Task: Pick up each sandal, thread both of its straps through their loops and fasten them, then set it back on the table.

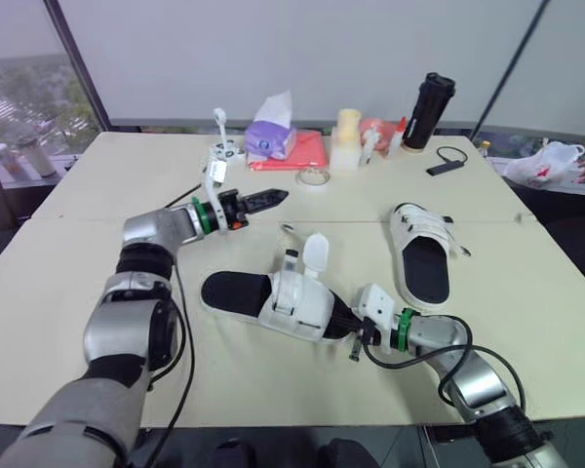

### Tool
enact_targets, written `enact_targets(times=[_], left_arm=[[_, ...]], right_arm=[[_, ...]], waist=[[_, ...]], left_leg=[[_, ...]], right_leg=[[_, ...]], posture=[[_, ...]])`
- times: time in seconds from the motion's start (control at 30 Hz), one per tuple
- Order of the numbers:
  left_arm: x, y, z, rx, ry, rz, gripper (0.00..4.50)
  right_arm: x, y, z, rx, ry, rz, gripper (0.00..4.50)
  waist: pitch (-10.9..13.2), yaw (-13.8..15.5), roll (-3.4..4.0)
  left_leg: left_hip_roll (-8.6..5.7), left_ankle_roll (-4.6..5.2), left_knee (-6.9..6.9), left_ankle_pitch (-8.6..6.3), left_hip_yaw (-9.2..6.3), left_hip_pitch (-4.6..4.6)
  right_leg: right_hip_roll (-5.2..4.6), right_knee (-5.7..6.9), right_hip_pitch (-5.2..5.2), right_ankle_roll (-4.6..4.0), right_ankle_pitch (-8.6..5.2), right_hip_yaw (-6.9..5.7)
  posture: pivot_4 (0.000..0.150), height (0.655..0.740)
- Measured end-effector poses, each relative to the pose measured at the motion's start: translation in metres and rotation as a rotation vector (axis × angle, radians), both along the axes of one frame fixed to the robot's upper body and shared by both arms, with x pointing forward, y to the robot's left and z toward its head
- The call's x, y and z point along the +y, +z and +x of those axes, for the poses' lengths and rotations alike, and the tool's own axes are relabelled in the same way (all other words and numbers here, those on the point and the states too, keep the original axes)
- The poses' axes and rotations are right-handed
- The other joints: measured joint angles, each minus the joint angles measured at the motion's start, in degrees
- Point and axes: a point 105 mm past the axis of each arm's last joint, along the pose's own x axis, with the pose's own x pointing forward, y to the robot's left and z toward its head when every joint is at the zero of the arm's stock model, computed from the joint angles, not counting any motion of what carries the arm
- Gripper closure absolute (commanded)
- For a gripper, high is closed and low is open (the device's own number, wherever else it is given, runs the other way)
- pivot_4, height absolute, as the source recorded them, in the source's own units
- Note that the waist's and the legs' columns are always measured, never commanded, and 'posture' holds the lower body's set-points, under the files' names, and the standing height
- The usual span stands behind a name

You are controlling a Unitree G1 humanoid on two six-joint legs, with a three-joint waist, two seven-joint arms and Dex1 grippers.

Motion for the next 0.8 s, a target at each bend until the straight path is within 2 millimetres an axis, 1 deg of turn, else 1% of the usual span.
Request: enact_targets(times=[0.07,0.17,0.4,0.53,0.7,0.8], left_arm=[[-0.01,-0.008,-0.001,0.03,-0.023,0.008,0.01],[-0.017,-0.023,-0.004,0.065,-0.052,0.043,0.01],[-0.017,-0.04,-0.006,0.126,-0.062,0.057,0.01],[-0.021,-0.046,-0.011,0.171,-0.091,0.043,0.01],[-0.035,-0.059,-0.015,0.215,-0.119,0.066,0.01],[-0.039,-0.063,-0.016,0.236,-0.118,0.079,0.01]], right_arm=[[0.0,0.001,-0.001,0.0,-0.005,0.001,4.5],[-0.001,0.002,-0.002,0.004,-0.015,0.001,4.5],[0.0,-0.001,-0.019,0.045,0.004,-0.016,4.5],[0.003,-0.003,-0.017,0.015,0.011,-0.024,4.5],[0.007,-0.005,-0.011,0.005,0.003,0.004,4.5],[0.007,-0.006,-0.01,0.004,0.005,0.003,4.5]], waist=[[0.0,0.0,0.03],[0.1,0.1,0.06],[0.1,0.1,0.05],[0.1,-0.1,0.05],[0.1,-0.3,0.05],[0.1,-0.3,0.04]], left_leg=[[0.01,0.0,0.0,0.0,-0.01,0.0],[0.01,0.0,0.02,0.0,-0.01,-0.03],[0.01,0.0,0.05,0.0,-0.02,-0.13],[0.01,0.0,0.05,0.0,-0.02,-0.08],[0.01,-0.01,0.06,0.01,-0.01,0.19],[0.02,-0.01,0.07,0.01,-0.02,0.2]], right_leg=[[0.05,0.04,-0.02,0.0,0.0,0.0],[0.06,0.07,-0.05,0.0,0.0,-0.01],[0.05,0.06,-0.12,0.0,0.0,-0.02],[0.08,0.1,-0.1,0.0,0.0,-0.03],[0.1,0.21,0.08,0.0,0.0,0.0],[0.12,0.27,0.07,0.0,0.0,0.0]], posture=[[0.15,0.74],[0.15,0.74],[0.15,0.74],[0.15,0.74],[0.15,0.74],[0.15,0.74]])
